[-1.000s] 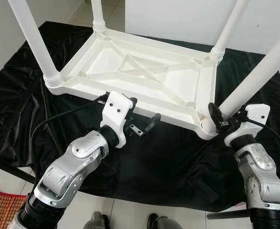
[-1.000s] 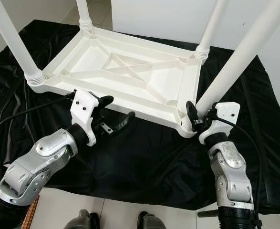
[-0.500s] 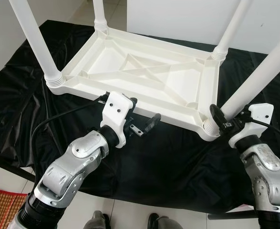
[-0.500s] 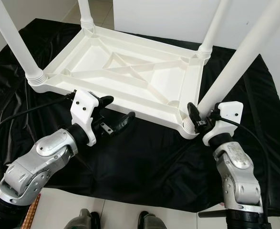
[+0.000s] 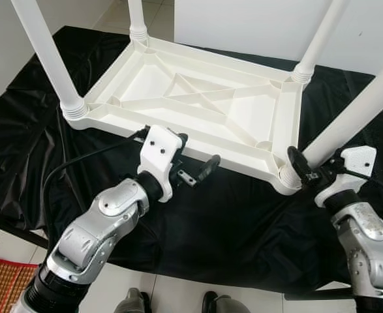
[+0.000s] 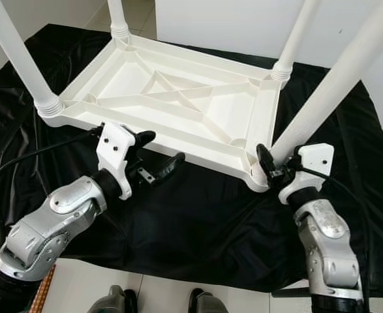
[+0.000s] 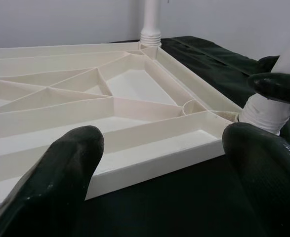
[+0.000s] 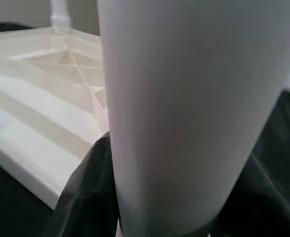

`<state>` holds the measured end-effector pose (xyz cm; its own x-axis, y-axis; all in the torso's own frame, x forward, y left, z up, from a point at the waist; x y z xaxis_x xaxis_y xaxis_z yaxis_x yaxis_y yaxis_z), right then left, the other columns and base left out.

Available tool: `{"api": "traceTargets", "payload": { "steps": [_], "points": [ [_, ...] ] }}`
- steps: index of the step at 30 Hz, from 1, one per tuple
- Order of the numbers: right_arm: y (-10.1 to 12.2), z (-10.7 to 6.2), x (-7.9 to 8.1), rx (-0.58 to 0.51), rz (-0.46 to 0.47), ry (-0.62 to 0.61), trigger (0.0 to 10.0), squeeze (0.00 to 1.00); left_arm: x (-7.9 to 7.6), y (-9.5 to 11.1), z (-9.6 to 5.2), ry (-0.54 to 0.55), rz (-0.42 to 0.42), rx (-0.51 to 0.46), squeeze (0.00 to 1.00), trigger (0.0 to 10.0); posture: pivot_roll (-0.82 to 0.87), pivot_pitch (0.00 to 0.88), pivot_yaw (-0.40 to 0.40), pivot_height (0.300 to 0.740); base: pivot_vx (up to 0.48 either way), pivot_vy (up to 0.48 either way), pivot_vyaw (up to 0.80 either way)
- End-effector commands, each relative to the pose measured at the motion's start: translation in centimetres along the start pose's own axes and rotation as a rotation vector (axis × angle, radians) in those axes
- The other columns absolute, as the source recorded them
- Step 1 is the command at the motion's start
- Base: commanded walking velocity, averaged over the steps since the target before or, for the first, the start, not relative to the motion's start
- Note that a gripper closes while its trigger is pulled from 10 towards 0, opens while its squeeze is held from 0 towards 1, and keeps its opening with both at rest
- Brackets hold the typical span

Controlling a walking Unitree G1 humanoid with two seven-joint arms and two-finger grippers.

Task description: Building children table

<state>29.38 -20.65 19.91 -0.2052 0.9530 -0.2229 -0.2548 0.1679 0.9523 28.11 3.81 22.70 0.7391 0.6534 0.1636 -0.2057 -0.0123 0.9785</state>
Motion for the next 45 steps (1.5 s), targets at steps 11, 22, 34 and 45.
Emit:
{"api": "traceTargets", "payload": {
  "steps": [11,22,34,45],
  "points": [
    [-3.5,-0.9,-0.7,0.143,0.082,-0.058,10.0,0.00,-1.3,0.0,0.1,-0.113,0.011,-0.007,0.00,10.0,0.02,0.193,0.007,0.740,0.000,0.000,0.00],
    [-5.8,-0.7,-1.7,0.235,0.255,-0.186,10.0,0.00,-1.4,0.1,0.2,-0.118,0.016,-0.009,0.00,10.0,0.02,0.188,0.009,0.740,0.000,0.000,0.00],
    [-6.7,-0.9,-0.9,0.263,0.349,-0.217,10.0,0.00,-1.3,0.0,0.1,-0.113,0.028,-0.003,0.00,10.0,0.02,0.195,0.009,0.740,0.000,0.000,0.00],
    [-5.3,0.4,-0.3,0.217,0.241,-0.234,10.0,0.00,-1.3,0.0,0.2,-0.111,0.025,-0.005,0.00,10.0,0.02,0.201,0.007,0.740,0.000,0.000,0.00]
  ]
}}
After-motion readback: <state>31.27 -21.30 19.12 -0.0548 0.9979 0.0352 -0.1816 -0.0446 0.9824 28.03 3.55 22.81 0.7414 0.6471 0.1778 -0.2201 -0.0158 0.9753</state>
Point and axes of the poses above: a point about 5 cm out from each wrist's last joint towards the gripper, its own z axis pointing out of the wrist towards the gripper, its own y axis along the axis of the wrist's last joint, x = y × z, the point moved 4 cm from there along z, pointing out of the wrist towards the gripper, and after that the axes turned 2 degrees about z, right-handed, at the moved point
